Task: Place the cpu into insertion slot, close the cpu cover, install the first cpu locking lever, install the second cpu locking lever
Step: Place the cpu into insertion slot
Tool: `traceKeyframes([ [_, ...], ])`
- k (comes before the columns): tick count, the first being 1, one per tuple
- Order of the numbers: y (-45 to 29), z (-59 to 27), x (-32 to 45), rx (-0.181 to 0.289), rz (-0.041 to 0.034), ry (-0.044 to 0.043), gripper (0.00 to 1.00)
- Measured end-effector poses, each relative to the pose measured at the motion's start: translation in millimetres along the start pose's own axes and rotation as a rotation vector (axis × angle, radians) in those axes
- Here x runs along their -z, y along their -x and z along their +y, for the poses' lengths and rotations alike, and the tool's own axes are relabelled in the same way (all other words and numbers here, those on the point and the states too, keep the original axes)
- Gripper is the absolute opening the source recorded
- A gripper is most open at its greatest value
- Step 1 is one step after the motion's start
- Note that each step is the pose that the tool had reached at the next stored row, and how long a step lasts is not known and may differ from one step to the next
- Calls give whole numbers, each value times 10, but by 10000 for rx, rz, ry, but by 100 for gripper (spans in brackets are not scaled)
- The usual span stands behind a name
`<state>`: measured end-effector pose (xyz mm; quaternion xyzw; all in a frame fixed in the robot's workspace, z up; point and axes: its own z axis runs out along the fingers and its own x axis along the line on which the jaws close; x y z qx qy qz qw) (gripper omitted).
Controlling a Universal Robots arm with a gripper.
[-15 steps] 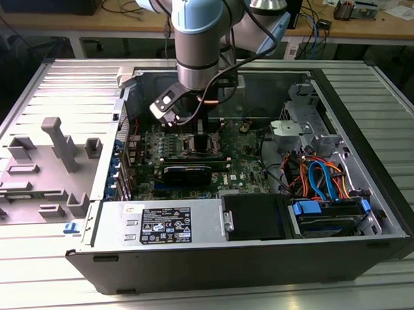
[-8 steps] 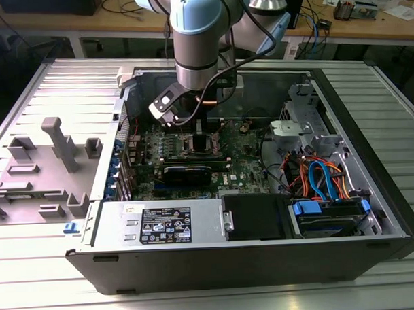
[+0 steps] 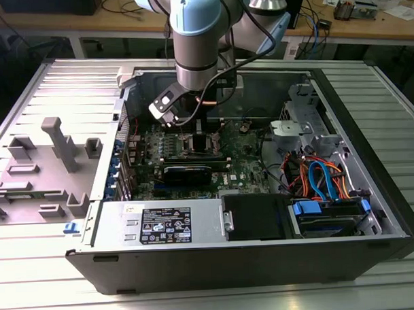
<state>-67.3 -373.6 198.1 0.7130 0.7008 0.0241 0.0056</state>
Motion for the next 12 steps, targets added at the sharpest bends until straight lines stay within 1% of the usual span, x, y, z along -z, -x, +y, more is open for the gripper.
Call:
traceKeyframes([
  [3, 8, 0, -2, -1, 10, 2, 62],
  [5, 17, 1, 4, 0, 3, 1, 62],
  [9, 24, 0, 6, 1, -51, 0, 62],
  [12, 29, 1, 5, 3, -68, 3, 62],
])
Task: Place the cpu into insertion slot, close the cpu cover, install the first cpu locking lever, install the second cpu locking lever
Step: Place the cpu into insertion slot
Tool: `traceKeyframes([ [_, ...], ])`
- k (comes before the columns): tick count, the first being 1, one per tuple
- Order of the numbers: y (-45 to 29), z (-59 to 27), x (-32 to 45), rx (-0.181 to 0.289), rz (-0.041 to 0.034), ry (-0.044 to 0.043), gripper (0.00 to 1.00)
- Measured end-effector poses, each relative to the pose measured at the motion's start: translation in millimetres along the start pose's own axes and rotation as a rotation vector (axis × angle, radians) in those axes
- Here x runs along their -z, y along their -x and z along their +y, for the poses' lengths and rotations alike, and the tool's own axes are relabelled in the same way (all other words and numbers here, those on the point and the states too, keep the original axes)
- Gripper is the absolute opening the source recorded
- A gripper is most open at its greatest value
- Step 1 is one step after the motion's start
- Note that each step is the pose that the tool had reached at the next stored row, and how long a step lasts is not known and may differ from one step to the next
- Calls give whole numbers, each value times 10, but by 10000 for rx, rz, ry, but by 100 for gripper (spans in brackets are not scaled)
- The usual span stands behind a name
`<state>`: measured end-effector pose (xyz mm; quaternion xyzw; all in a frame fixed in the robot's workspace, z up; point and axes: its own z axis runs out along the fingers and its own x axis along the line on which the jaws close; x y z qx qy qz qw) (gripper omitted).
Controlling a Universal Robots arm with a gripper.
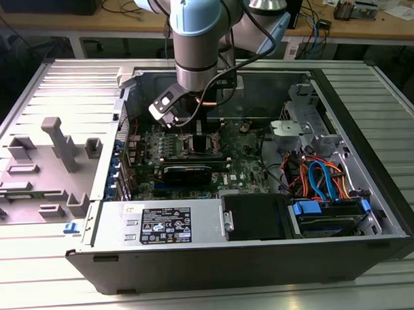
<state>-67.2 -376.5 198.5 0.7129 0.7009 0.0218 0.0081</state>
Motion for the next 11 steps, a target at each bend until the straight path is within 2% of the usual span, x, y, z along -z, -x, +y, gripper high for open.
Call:
traceKeyframes([
  [11, 7, 0, 3, 3, -61, -1, 62],
])
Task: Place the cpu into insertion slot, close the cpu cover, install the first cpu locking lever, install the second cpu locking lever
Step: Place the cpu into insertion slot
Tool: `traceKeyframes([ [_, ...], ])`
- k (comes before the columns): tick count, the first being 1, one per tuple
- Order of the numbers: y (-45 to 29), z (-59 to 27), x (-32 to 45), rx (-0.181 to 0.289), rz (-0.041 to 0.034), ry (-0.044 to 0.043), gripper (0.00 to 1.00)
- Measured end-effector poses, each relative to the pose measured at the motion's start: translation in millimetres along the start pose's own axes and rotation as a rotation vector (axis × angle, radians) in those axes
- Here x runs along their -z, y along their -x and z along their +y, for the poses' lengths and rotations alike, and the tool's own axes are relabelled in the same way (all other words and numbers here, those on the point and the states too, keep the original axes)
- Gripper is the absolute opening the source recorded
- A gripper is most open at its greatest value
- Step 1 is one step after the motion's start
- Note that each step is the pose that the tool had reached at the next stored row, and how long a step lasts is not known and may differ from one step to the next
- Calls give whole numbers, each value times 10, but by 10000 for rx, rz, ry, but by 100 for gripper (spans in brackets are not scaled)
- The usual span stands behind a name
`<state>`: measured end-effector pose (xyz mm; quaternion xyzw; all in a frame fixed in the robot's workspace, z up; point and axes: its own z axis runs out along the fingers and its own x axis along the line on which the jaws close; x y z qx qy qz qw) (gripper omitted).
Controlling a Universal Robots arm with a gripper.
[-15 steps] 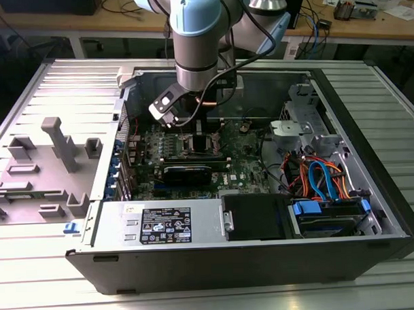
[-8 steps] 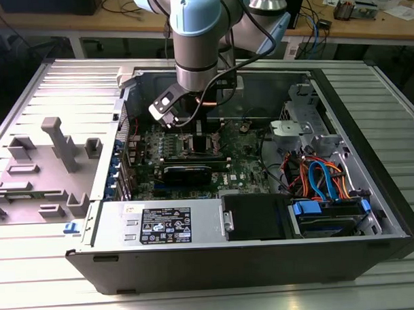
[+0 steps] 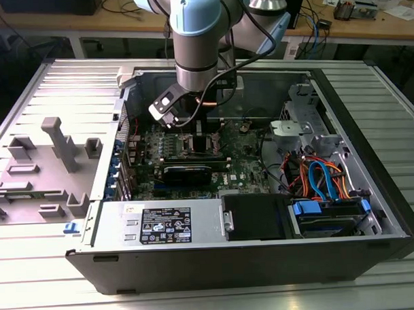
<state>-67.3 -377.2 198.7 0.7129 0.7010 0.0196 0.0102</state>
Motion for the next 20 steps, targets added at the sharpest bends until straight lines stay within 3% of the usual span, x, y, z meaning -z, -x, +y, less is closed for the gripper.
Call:
traceKeyframes([
  [3, 0, 0, 0, 0, -14, 1, 62],
  [4, -1, 0, -1, 0, -52, 3, 62],
  [5, 0, 0, -1, 4, -146, 4, 62],
  [20, -2, 12, 30, 8, -152, 4, 62],
])
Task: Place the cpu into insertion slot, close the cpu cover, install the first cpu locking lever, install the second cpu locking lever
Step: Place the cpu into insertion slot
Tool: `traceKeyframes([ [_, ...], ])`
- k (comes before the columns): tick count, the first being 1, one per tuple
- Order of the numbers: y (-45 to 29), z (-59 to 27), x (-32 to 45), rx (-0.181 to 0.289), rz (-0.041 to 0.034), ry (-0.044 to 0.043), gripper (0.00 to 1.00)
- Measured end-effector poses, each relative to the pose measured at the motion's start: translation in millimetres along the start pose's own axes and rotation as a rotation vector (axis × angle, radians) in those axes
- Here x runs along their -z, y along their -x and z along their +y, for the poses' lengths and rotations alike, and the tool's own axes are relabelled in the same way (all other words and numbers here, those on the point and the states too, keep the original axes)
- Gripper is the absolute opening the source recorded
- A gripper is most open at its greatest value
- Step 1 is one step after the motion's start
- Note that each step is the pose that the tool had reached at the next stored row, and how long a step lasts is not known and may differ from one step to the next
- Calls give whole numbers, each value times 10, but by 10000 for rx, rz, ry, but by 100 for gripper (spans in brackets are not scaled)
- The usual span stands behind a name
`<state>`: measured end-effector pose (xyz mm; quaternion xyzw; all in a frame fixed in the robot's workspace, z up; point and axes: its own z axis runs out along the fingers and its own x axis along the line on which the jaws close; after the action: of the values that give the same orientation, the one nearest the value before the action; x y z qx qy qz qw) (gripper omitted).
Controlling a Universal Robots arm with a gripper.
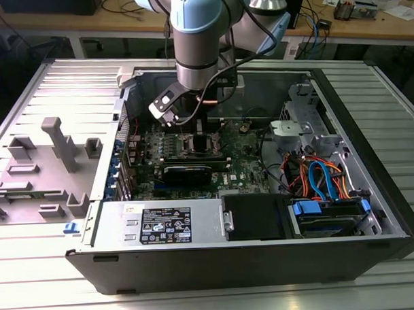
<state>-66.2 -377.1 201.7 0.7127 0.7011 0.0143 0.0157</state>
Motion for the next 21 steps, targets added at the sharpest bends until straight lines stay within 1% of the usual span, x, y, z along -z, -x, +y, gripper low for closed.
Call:
traceKeyframes([
  [4, 0, 13, -12, -4, 19, -1, 62],
  [5, 0, 13, -15, -6, 39, -3, 62],
  [8, -1, 13, -16, -10, 168, -4, 62],
  [9, -1, 13, -16, -12, 185, -3, 62],
  [14, -1, 14, -16, -11, 190, -4, 63],
  [15, -1, 14, -15, -11, 191, -3, 69],
  [16, -1, 14, -14, -11, 190, -3, 69],
  [18, 0, 15, 2, -11, 187, -4, 69],
  [20, 0, 17, 48, -11, 188, -3, 69],
  [21, 0, 17, 59, -11, 188, -3, 69],
])
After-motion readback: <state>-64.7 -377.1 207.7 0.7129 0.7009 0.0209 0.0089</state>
